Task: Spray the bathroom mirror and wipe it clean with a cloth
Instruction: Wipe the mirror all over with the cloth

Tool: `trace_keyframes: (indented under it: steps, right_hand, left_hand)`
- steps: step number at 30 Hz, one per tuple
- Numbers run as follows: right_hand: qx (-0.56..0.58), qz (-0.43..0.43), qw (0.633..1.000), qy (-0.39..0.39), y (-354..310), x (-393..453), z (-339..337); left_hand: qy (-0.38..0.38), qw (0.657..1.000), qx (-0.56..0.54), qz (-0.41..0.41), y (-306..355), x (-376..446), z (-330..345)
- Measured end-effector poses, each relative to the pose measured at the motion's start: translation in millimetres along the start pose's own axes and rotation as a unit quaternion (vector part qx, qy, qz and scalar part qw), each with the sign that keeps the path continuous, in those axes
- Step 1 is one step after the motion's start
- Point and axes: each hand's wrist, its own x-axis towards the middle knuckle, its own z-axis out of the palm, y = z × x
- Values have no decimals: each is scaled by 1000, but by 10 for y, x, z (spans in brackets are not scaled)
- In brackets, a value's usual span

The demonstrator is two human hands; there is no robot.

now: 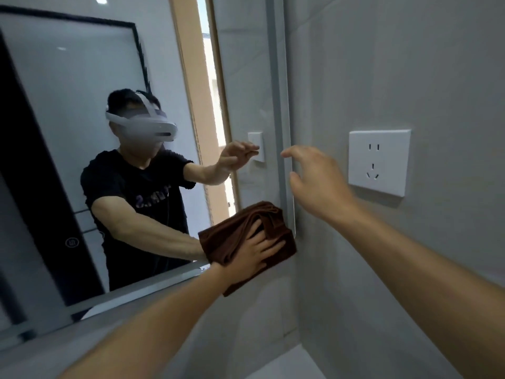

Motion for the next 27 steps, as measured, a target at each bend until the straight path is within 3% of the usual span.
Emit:
trace_keyframes:
  steps: [3, 6, 10, 13, 19, 23, 27]
  right_hand:
    - [0, 5, 1000, 1, -65, 6, -11]
    - [17, 10, 1000, 12, -181, 87, -59]
    - [35, 14, 999, 25, -345, 215, -77]
    - [45, 16, 999, 22, -424, 241, -34]
    - [60, 29, 998, 22, -344, 112, 219]
    - [91, 31, 994, 48, -299, -62, 472]
    - [96, 21, 994, 39, -346, -231, 654]
  left_hand:
    - [44, 999, -9, 16, -559, -194, -203]
    - [75, 997, -19, -23, -1324, -282, -562]
    - [110, 983, 25, -142, -2332, -287, -1161]
    - [124, 961, 43, -243, -2608, -255, -1371]
    - [142, 930, 6, -339, -1896, -197, -1093]
    - [141, 954, -27, -264, -955, -452, -569]
    - [71, 983, -41, -166, -264, -948, -75]
